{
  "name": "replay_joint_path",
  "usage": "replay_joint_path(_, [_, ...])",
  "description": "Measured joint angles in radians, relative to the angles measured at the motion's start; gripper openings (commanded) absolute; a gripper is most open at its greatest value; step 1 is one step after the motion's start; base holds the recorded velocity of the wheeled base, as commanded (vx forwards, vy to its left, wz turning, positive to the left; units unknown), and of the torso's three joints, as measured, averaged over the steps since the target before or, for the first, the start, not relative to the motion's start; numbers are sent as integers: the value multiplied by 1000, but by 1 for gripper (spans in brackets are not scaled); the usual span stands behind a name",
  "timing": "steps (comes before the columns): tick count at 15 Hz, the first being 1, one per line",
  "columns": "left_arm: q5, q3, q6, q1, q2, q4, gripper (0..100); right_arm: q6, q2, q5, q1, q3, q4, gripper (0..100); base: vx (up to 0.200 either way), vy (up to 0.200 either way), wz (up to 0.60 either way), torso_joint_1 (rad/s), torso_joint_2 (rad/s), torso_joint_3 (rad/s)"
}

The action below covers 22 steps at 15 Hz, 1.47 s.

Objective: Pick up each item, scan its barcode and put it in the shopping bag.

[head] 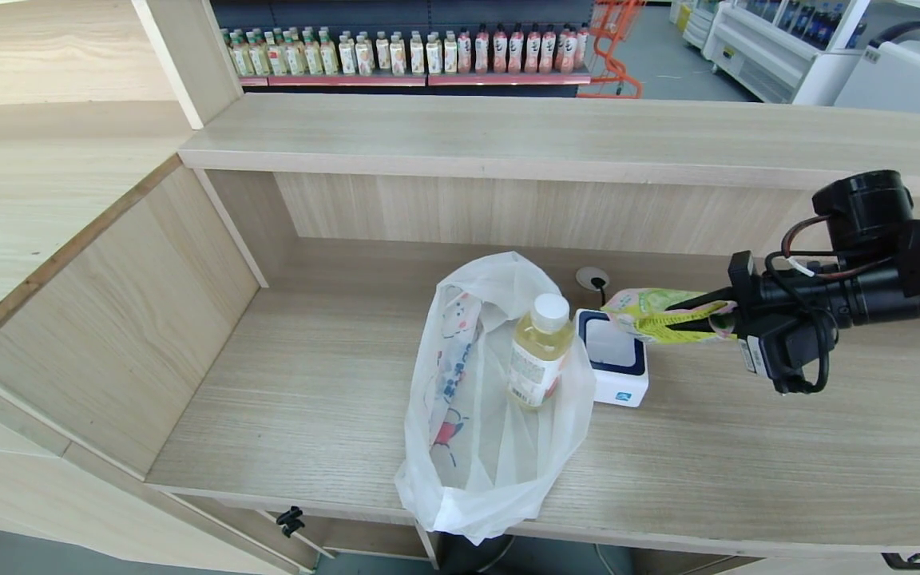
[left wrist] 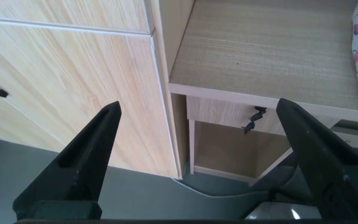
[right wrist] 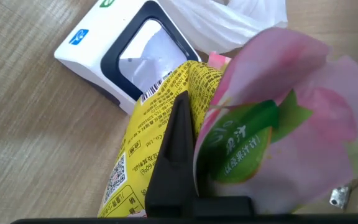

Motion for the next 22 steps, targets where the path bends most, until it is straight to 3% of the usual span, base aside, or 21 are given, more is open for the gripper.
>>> replay_joint_path(11, [0,0,0,0,0,0,100,-24,1,2,26,-10,-6,0,0,0,0,0,0,0])
replay_joint_path(13, [0,0,0,0,0,0,100,17,-11,19,28,-6,-2,0,0,0,0,0,0,0])
replay_joint_path(14, [0,0,0,0,0,0,100,101,-36,37,29,-6,-2,0,0,0,0,0,0,0])
replay_joint_path(15, [0,0,0,0,0,0,100,241,-74,48,29,-7,-2,0,0,0,0,0,0,0])
replay_joint_path(16, [0,0,0,0,0,0,100,462,-123,53,31,-3,-6,0,0,0,0,0,0,0])
replay_joint_path(19, [0,0,0,0,0,0,100,1246,-298,16,71,37,-54,0,0,0,0,0,0,0])
replay_joint_path(22, [0,0,0,0,0,0,100,2053,-423,-89,200,115,-195,0,0,0,0,0,0,0])
